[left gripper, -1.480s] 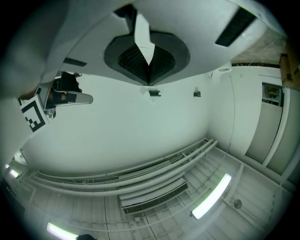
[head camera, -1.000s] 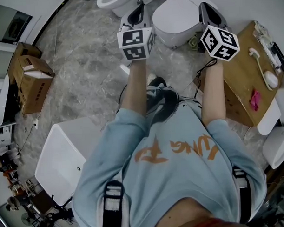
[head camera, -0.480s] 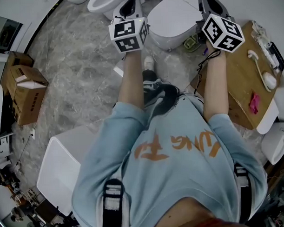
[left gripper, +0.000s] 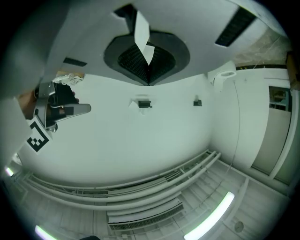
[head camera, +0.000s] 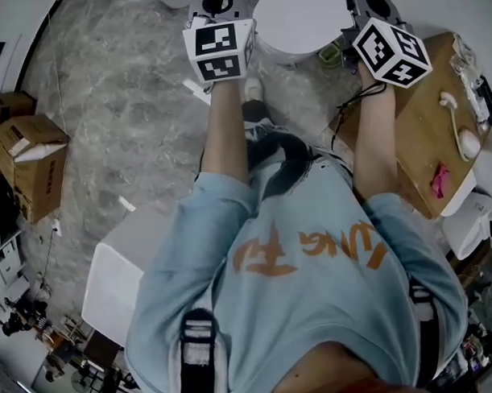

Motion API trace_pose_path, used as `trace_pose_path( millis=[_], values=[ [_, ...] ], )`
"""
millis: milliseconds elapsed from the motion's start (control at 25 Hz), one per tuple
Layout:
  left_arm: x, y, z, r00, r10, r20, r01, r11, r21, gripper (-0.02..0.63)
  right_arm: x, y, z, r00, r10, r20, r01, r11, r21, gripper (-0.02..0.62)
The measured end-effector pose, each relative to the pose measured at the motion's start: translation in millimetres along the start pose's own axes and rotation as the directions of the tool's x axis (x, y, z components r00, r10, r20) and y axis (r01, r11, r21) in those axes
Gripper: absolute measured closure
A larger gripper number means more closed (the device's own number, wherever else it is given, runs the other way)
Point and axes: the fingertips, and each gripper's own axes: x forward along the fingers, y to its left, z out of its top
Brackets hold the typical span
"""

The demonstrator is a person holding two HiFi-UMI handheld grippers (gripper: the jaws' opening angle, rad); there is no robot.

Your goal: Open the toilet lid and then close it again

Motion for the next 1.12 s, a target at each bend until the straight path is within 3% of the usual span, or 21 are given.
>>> trace_pose_path(
  millis=[200, 320, 520, 840, 1120],
  values=[
    [63, 37, -27, 0.996, -0.086, -0.033, 0.085, 0.996, -0.018, 0.583, 76, -5, -26, 0.997, -0.03, -0.078, 0.028, 0.999, -0.031, 0.581],
    [102, 54, -29, 0.988, -0.151, -0.029, 0.151, 0.989, 0.001, 0.583, 118, -7, -13, 0.996, -0.075, -0.054, 0.071, 0.995, -0.076, 0.581],
    [158, 83, -20, 0.982, -0.19, 0.003, 0.19, 0.982, -0.002, 0.583, 171, -5, 2, 0.991, -0.132, -0.004, 0.129, 0.976, -0.173, 0.581],
    [208, 72, -46, 0.961, -0.273, -0.044, 0.273, 0.962, 0.005, 0.583, 199, -37, -26, 0.985, -0.171, -0.033, 0.163, 0.971, -0.172, 0.581],
    [213, 38, -111, 0.914, -0.352, -0.204, 0.367, 0.929, 0.041, 0.583, 187, -78, -99, 0.965, -0.205, -0.166, 0.181, 0.972, -0.151, 0.581]
  ],
)
